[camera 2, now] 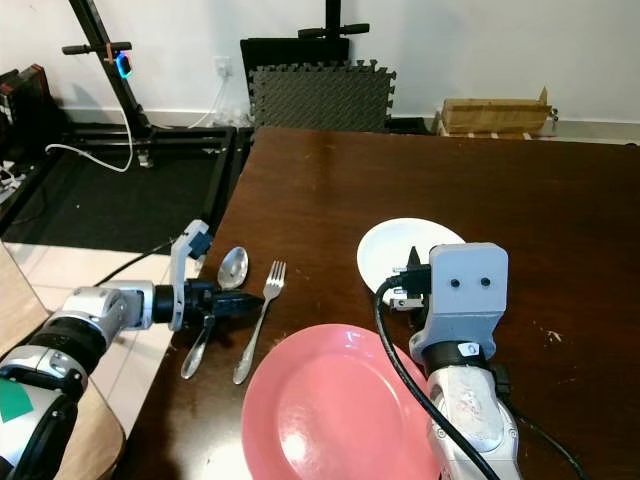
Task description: Setting the table
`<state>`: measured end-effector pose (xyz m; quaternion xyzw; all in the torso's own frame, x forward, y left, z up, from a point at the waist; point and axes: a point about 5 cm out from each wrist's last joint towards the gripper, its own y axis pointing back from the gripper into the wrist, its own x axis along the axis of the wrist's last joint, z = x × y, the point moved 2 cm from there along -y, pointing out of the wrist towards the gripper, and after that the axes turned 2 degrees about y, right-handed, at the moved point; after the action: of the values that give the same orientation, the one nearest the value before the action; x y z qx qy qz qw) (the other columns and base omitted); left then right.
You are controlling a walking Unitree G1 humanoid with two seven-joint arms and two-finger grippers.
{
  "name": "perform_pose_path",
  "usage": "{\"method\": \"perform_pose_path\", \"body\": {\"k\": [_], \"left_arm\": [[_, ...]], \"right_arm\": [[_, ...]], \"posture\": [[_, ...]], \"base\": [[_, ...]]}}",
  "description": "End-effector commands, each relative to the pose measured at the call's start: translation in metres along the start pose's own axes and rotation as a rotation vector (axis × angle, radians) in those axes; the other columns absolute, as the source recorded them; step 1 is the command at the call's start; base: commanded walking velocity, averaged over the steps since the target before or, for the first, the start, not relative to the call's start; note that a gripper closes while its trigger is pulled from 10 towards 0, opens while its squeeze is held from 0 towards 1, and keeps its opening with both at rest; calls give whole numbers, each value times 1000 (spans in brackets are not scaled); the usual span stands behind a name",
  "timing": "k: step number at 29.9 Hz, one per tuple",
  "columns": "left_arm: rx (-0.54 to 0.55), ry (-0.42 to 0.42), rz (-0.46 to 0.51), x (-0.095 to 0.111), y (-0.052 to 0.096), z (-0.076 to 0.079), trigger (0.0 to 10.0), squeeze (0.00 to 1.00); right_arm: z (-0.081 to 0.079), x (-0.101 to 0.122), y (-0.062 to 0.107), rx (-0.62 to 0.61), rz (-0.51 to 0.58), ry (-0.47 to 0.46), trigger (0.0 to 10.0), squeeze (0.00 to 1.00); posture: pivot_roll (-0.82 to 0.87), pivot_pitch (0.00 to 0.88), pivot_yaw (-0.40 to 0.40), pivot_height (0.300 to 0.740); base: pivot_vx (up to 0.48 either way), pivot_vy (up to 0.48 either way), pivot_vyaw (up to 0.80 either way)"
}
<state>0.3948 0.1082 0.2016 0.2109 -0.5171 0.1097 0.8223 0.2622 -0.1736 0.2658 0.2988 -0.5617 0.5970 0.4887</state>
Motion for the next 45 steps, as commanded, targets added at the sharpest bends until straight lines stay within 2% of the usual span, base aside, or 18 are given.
{"method": "perform_pose_path", "body": {"k": [1, 4, 5, 6, 7, 8, 10, 13, 15, 19, 21, 22, 23, 26, 32, 37, 41, 45], "left_arm": [[15, -11, -13, 1, 7, -3, 10000, 0], [-59, -113, 29, 28, 21, 7, 10000, 0], [-147, -189, 100, 56, 31, 24, 10000, 0], [-147, -189, 100, 56, 31, 24, 10000, 0], [-201, -257, 158, 79, 37, 38, 10000, 0], [-201, -257, 158, 79, 37, 38, 10000, 0], [-298, -251, 305, 116, 44, 62, 10000, 0], [-291, -297, 375, 128, 45, 69, 10000, 0], [-46, -525, 306, 116, 41, 53, 10000, 0], [154, -582, 276, 102, 42, 37, 10000, 0], [306, -574, 344, 92, 51, 36, 10000, 0], [263, -473, 434, 89, 58, 50, 10000, 0], [263, -473, 434, 89, 58, 50, 10000, 0], [156, -458, 402, 61, 69, 81, 10000, 0], [153, -442, 332, 31, 65, 83, 10000, 0], [80, -623, 16, -30, 82, 99, 10000, 0], [141, -594, -9, -33, 95, 101, 10000, 0], [290, -565, 84, -21, 93, 88, 10000, 0]], "right_arm": [[-2, -1, 1, 8, -6, -16, 10000, 0], [-2, -1, 1, 5, -1, -17, 10000, 0], [-1, -1, 2, 0, -1, -19, 10000, 0], [-1, -1, 2, 0, -1, -19, 10000, 0], [-1, -1, 2, -2, 0, -19, 10000, 0], [-1, -1, 2, -2, 0, -19, 10000, 0], [-3, -2, 1, -1, 3, -24, 10000, 0], [-8, -1, 0, 9, 10, -30, 10000, 0], [-12, 0, 0, 22, 19, -24, 10000, 0], [-15, 0, 2, 34, 30, 3, 10000, 0], [-19, 3, 6, 59, 55, 63, 10000, 0], [-21, 5, 8, 70, 65, 62, 10000, 0], [-21, 5, 8, 70, 65, 62, 10000, 0], [-27, 15, 10, 86, 79, -26, 10000, 0], [-35, 14, 8, 156, 87, -24, 10000, 0], [-29, 12, 4, 173, 72, -18, 10000, 0], [-23, 8, 2, 150, 57, -7, 10000, 0], [-24, 4, 0, 143, 43, -22, 10000, 0]], "posture": [[-69, 245, 158, 740], [-71, 240, 166, 740], [-57, 232, 173, 740], [-57, 232, 173, 740], [-51, 227, 175, 740], [-51, 227, 175, 740], [-50, 219, 172, 740], [-50, 206, 177, 740], [-51, 195, 177, 740], [-50, 184, 171, 740], [-39, 176, 157, 740], [-26, 172, 145, 740], [-26, 172, 145, 740], [-7, 162, 119, 740], [1, 151, 101, 740], [-1, 138, 78, 740], [6, 131, 70, 740], [11, 124, 62, 740]], "base": [[0, 0, 0], [0, 0, 0], [0, 0, 0], [0, 0, 0], [0, 0, 0], [0, 0, 0], [0, 0, 0], [0, 0, 0], [0, 0, 0], [0, 0, 0], [0, 0, 0], [0, 0, 0], [0, 0, 0], [0, 0, 0], [0, 0, 0], [0, 0, 0], [0, 0, 0], [0, 0, 0]]}}
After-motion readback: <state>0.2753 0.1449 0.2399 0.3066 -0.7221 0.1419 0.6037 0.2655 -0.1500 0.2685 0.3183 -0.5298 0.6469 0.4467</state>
